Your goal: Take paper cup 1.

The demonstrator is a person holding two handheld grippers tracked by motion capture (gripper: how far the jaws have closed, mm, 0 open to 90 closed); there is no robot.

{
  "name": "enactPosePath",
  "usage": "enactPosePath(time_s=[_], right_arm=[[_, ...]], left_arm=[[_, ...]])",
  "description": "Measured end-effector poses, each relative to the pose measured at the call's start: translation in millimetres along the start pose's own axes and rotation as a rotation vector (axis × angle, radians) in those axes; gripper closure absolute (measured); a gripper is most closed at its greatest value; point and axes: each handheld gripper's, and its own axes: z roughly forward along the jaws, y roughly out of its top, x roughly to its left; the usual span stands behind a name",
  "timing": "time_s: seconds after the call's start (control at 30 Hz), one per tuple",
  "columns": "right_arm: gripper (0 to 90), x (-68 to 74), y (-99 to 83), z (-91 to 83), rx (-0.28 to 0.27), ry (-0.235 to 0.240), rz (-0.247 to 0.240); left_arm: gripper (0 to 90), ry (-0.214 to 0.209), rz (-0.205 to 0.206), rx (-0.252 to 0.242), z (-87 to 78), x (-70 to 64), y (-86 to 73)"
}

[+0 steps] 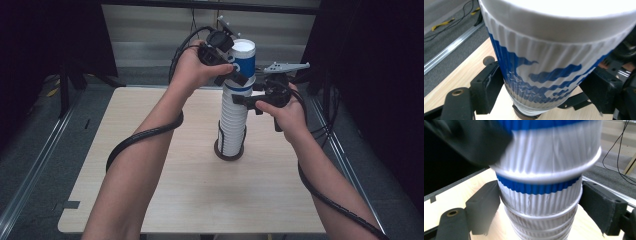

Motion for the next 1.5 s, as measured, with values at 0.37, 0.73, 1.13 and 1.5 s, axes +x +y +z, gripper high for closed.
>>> enactPosePath(time_s=[0.37,0.73,1.13,1.5], right_arm=[[16.8,1.1,-1.0,-0.5,-0.003,-0.005,0.003],[16.8,1.3,-1.8,-0.2,-0.011,-0.008,0.006],[16.8,0.6,-2.5,0.3,-0.019,-0.005,0.005],[16.7,0.8,-2.8,0.4,-0.018,-0.006,0.003]], left_arm=[[21.9,0.013,-0.016,-0.009,-8.1,-1.7,3.6],[22.1,0.021,-0.022,-0.012,-16.5,-1.9,9.9],[22.2,0.019,-0.037,-0.041,-25.1,-2.7,11.8],[22.4,0.029,-0.043,-0.073,-34.4,-3.5,15.4]])
